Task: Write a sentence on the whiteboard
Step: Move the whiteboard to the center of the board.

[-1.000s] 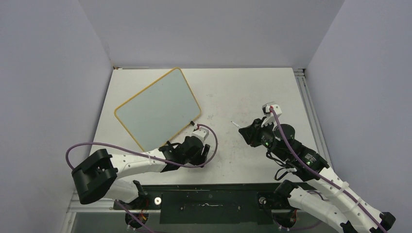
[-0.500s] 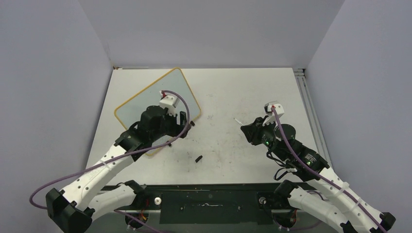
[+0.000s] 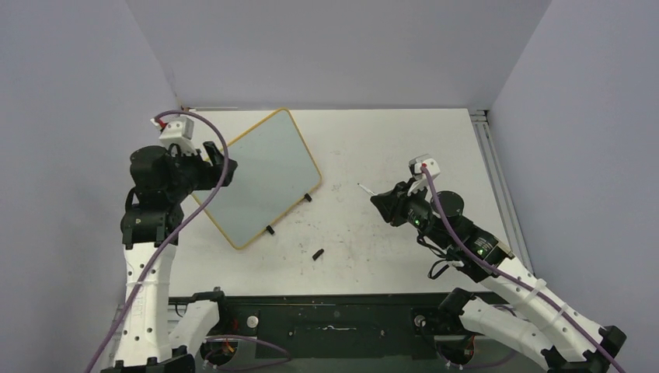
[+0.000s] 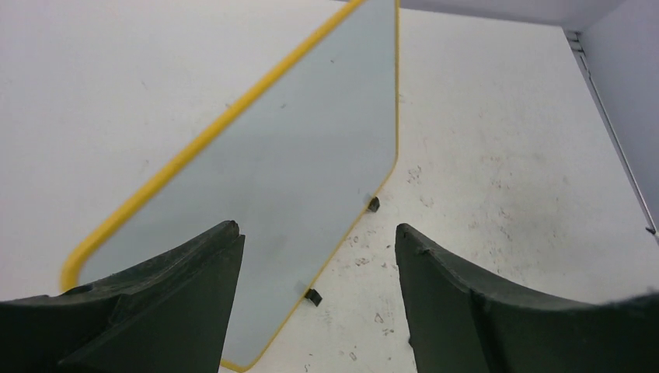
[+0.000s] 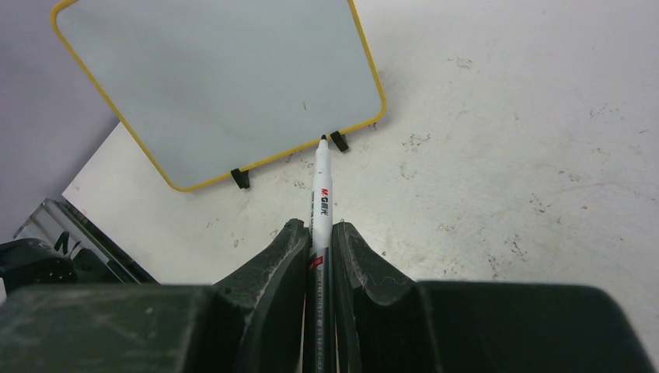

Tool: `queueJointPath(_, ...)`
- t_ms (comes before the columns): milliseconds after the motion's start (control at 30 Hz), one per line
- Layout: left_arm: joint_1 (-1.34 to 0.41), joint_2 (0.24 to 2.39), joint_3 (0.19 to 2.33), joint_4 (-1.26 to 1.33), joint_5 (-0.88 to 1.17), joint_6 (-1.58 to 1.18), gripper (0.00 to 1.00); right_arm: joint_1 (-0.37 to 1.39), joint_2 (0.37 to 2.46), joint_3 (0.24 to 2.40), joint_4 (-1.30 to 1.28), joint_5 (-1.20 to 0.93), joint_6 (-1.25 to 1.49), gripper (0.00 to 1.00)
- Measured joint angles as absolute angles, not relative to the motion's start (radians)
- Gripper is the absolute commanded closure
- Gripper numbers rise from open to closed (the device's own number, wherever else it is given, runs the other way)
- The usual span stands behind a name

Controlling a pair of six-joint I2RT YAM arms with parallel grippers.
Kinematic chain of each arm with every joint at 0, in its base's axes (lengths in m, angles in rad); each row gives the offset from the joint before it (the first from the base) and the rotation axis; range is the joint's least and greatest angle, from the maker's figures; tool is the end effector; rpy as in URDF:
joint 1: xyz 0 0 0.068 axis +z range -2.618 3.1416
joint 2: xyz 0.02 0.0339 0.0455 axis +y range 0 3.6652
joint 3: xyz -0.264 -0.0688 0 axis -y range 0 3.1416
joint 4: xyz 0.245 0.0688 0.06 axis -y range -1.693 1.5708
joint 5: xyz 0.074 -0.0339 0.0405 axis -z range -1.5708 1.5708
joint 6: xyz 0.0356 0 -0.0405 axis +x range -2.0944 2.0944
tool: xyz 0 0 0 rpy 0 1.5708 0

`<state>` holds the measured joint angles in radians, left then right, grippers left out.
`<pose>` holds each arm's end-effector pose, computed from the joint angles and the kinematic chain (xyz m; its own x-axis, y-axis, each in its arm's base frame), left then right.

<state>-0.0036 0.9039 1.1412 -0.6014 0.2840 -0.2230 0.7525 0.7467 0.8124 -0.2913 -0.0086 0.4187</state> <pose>0.1818 -0.0106 0.3983 -0.4060 -0.2108 -0.8892 0.1800 0.9355 -0.3040 0.1265 0.1189 0.3443 -0.4295 0.1548 -0.8897 -0.5636 0.7238 0.3980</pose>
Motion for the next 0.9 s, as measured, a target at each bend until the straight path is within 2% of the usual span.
queueJointPath(300,0.341,0.852,1.131,-0.593,0.393,-0.229,0.29,0.813,0.796,0.812,-0.233,-0.039,0.396,0.95)
queueJointPath(467,0.41,0.813,1.063,-0.561,0.386,-0.233,0.28,0.853,0.828,0.812,-0.206,-0.049,0.377,0.95)
queueJointPath(667,0.507,0.788,0.882,-0.461,0.427,-0.272,0.27,0.872,0.886,0.812,-0.117,-0.087,0.374,0.95)
queueJointPath(900,0.53,0.789,0.791,-0.365,0.51,-0.311,0.28,0.872,0.908,0.812,-0.04,-0.12,0.364,0.95)
